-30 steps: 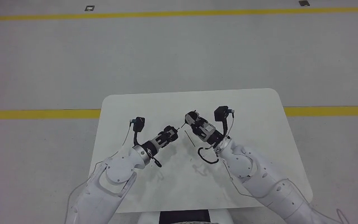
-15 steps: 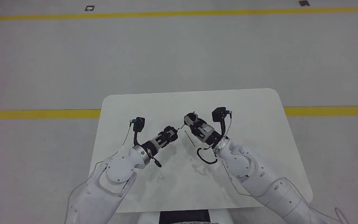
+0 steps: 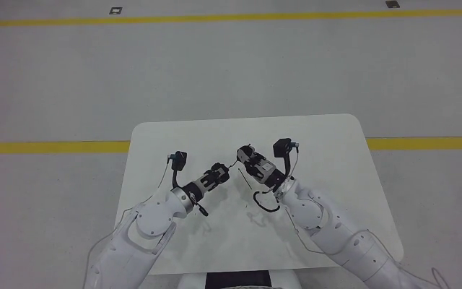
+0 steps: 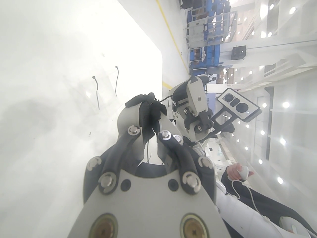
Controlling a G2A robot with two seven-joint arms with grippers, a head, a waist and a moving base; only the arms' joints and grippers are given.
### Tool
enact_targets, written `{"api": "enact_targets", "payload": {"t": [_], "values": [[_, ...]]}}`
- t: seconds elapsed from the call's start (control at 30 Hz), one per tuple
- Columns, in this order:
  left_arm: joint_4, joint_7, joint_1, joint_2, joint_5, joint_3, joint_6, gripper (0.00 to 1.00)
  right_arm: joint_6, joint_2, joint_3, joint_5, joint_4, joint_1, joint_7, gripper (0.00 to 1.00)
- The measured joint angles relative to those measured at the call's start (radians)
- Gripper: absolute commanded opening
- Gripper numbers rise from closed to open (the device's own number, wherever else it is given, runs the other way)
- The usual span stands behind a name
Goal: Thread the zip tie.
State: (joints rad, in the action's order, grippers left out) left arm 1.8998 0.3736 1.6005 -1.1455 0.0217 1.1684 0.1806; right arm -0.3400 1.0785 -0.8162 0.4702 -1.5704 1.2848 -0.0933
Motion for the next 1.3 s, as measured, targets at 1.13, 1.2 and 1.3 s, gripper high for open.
{"api": "enact_targets", "payload": {"t": [1.13, 1.2, 1.3], "values": [[0.005, -0.007, -0.001, 0.01, -0.011, -0.011, -0.004, 0.0, 0.0, 0.011, 0.011, 0.017, 0.024, -0.009, -0.005, 0.0], [0.004, -0.007, -0.002, 0.01, -0.012, -0.011, -0.004, 0.0, 0.0, 0.012, 0.012, 0.02, 0.026, -0.01, -0.004, 0.0], [0.003, -0.008, -0.003, 0.011, -0.013, -0.01, -0.005, 0.0, 0.0, 0.014, 0.013, 0.024, 0.029, -0.012, -0.004, 0.0]]}}
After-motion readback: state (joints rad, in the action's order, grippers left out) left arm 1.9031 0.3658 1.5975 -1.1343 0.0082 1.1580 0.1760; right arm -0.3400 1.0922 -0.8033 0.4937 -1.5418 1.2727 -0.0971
